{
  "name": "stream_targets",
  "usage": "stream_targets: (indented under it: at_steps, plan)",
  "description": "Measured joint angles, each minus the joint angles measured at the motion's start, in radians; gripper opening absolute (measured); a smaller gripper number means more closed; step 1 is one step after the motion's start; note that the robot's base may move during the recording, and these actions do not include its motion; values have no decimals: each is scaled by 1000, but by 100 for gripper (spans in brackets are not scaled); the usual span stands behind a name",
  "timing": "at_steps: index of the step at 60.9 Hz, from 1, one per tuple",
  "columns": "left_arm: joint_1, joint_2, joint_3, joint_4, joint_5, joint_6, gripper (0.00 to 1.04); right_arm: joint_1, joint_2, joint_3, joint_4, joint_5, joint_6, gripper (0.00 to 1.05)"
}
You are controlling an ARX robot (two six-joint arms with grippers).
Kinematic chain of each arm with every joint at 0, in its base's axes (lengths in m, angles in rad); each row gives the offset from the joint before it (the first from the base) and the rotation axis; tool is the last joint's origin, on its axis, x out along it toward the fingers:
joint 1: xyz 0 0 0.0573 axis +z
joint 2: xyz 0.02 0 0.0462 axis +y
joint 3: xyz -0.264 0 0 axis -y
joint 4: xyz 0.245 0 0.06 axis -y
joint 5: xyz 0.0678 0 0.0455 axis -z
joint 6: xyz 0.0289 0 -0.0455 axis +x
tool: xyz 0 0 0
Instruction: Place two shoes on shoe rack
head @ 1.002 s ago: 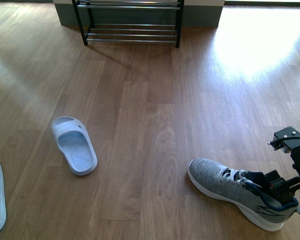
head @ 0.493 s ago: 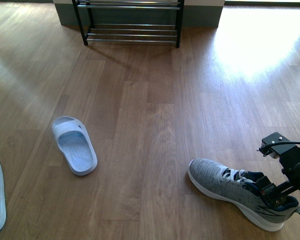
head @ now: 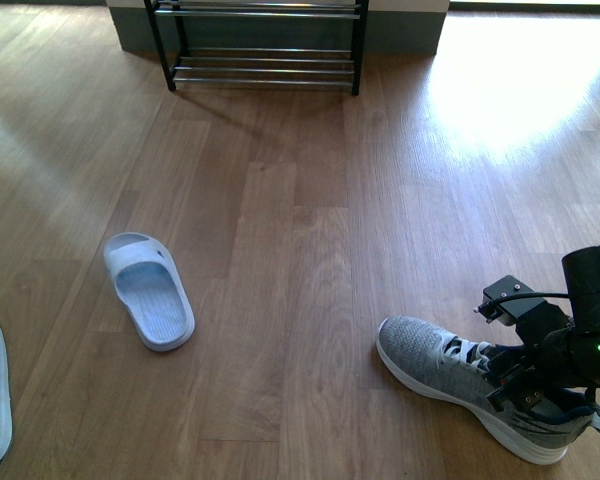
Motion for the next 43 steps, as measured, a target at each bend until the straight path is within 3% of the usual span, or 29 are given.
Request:
stream_targets:
  at_steps: [20,31,43]
  plan:
    - [0,0,0,0,0,0,2,1,21,4,28,26,69,2]
    - [0,0,0,0,0,0,2,-8,-51,-110,128,21,135,1]
    - [0,0,0,0,0,0,2,-26,-458,-416,242,-38,121,1]
